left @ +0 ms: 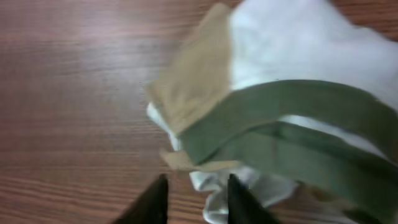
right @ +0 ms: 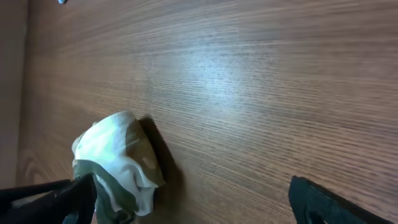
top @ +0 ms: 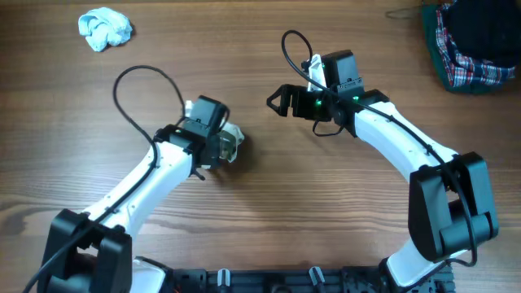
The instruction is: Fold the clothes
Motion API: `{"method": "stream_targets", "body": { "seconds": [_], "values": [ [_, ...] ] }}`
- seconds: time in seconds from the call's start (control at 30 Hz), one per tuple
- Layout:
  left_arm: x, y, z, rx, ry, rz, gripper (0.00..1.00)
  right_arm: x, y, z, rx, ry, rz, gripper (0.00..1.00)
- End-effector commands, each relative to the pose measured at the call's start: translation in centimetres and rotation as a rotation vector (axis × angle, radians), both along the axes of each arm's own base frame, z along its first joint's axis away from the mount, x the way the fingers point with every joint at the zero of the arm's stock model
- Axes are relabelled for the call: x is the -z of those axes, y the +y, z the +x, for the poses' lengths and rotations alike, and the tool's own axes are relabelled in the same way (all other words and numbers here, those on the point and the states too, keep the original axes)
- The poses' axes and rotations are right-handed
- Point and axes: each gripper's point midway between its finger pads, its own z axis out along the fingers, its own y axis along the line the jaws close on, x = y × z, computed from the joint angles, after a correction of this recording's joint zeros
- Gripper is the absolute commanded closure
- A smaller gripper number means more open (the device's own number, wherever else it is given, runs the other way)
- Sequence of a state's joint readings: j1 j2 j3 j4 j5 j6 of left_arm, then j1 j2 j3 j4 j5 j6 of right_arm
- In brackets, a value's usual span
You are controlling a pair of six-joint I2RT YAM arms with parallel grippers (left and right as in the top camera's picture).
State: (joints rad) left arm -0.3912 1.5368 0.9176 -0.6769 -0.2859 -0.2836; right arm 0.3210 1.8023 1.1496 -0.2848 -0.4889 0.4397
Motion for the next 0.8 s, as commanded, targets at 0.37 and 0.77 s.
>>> {"method": "stream_targets", "body": {
  "seconds": [0.37,0.77],
  "values": [
    [-8.8,4.5,2.7,-0.263,-0.292,-0.403,0.67,-2.0,13.9,-4.2,-0.211,-0.161,0.105,0.96],
    [-8.4,4.9,2.7,-0.276,-0.283,-0.386,0.64,8.3,18.8,-6.7,-0.168,0.054,0.154,0.96]
  ]
}}
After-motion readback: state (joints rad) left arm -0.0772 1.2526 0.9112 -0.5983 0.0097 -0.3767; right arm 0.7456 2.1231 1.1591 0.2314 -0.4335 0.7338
